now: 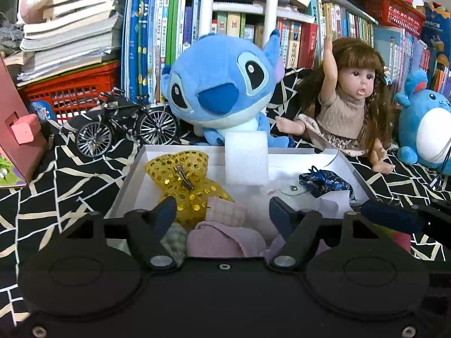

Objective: Organize soft objects
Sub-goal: 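Open the left tool to drop the pink cloth while the right tool releases the white tissue into the box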

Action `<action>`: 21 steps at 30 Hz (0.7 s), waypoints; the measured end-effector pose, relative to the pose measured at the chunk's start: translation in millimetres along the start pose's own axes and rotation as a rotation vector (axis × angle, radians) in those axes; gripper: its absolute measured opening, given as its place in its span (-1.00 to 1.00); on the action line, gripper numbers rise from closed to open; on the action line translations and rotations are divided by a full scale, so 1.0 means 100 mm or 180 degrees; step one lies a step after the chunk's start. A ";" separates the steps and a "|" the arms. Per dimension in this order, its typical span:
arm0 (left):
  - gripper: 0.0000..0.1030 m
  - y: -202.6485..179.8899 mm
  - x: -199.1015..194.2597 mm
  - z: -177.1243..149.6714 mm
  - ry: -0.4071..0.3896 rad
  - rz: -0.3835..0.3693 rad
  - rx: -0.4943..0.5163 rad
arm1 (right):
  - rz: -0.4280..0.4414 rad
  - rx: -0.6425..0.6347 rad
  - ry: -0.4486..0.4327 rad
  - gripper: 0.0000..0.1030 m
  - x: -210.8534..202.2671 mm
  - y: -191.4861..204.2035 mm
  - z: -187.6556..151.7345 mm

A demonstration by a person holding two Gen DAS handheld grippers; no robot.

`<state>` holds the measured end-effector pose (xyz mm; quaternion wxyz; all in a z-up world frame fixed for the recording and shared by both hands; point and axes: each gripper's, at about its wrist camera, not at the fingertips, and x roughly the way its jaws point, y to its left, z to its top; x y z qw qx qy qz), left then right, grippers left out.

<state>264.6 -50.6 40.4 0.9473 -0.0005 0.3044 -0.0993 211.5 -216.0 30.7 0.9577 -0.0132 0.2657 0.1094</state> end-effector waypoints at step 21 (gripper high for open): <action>0.80 0.19 -0.79 -0.12 -0.0231 -0.0074 -0.0081 | -0.0132 -0.0006 -0.0217 0.73 -0.59 0.08 -0.02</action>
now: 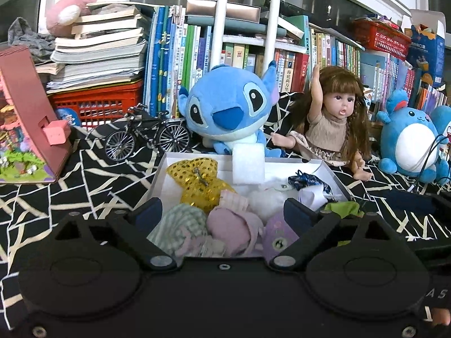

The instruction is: Organize soft objects

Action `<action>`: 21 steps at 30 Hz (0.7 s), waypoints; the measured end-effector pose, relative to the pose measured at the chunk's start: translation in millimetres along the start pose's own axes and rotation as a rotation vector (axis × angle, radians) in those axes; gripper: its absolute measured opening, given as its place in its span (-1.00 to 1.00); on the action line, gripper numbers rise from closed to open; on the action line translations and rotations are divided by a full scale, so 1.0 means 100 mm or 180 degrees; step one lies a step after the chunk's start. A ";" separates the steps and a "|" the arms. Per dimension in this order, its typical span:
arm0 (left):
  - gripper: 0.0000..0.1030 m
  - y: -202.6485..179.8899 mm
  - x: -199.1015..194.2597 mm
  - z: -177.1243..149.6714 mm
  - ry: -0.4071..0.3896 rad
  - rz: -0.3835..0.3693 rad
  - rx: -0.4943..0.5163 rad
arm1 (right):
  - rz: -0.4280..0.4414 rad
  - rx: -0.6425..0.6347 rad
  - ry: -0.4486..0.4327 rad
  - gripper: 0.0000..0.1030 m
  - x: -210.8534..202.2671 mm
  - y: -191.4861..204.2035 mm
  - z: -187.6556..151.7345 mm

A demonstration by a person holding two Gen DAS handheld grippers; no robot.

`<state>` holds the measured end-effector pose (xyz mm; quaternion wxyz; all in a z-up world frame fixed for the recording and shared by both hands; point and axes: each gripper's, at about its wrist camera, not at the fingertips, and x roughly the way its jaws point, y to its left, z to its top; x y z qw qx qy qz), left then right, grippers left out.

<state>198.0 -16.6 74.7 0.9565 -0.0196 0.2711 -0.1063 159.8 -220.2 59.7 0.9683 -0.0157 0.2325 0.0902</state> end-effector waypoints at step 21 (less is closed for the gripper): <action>0.83 0.06 -0.38 -0.78 0.0052 0.0280 -0.0086 | -0.0133 0.0228 0.0292 0.92 -0.22 0.07 -0.62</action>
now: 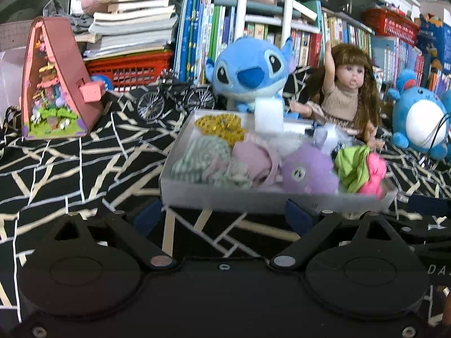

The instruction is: Organize soft objects

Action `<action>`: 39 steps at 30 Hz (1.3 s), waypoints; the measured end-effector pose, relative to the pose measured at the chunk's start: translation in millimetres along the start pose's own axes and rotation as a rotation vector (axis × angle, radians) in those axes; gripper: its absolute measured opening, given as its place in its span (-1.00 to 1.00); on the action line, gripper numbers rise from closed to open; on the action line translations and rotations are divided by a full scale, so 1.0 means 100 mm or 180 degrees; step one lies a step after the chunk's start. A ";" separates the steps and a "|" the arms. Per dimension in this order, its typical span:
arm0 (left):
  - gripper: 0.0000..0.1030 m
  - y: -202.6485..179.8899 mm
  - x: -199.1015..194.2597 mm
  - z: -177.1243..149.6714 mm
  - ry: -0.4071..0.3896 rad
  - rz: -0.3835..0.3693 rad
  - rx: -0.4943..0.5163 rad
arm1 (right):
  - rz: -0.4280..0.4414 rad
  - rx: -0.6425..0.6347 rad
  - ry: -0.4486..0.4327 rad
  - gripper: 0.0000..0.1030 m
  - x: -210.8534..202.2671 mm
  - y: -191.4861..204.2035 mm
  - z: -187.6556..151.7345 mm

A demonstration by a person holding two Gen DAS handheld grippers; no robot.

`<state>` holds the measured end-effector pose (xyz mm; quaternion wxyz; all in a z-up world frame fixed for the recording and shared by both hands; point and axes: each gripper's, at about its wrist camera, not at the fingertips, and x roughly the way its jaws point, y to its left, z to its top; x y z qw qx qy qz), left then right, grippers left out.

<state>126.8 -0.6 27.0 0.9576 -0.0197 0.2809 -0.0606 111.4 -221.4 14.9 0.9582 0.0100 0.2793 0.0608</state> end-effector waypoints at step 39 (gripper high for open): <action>1.00 0.01 0.35 -0.25 0.0435 0.0285 0.0070 | -0.0260 -0.0060 0.0521 1.00 0.29 0.01 -0.22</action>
